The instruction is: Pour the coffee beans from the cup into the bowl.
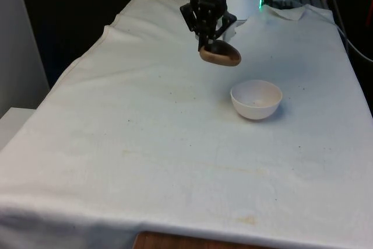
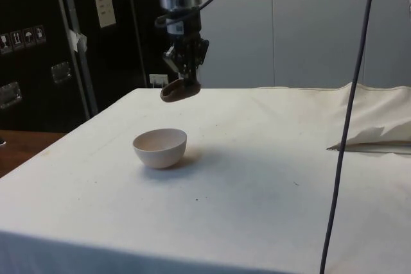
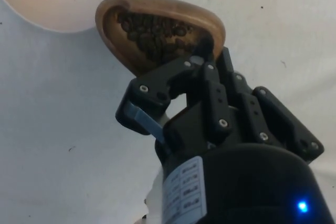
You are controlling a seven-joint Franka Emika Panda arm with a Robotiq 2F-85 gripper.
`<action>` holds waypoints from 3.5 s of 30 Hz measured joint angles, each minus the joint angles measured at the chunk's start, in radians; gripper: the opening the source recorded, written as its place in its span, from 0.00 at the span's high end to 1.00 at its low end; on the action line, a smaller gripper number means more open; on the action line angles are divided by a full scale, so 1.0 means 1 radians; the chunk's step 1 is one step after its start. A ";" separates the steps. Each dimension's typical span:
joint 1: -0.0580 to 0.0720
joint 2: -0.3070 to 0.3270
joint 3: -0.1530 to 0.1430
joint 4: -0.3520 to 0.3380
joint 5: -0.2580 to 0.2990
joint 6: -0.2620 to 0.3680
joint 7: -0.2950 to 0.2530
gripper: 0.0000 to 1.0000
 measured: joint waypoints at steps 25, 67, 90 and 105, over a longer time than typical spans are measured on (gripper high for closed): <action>0.000 0.023 0.035 0.045 -0.064 -0.033 -0.031 1.00; -0.002 0.058 0.103 0.139 -0.161 -0.145 -0.018 1.00; 0.000 0.059 0.155 0.152 -0.342 -0.232 0.094 1.00; 0.001 0.082 0.203 0.193 -0.452 -0.323 0.178 1.00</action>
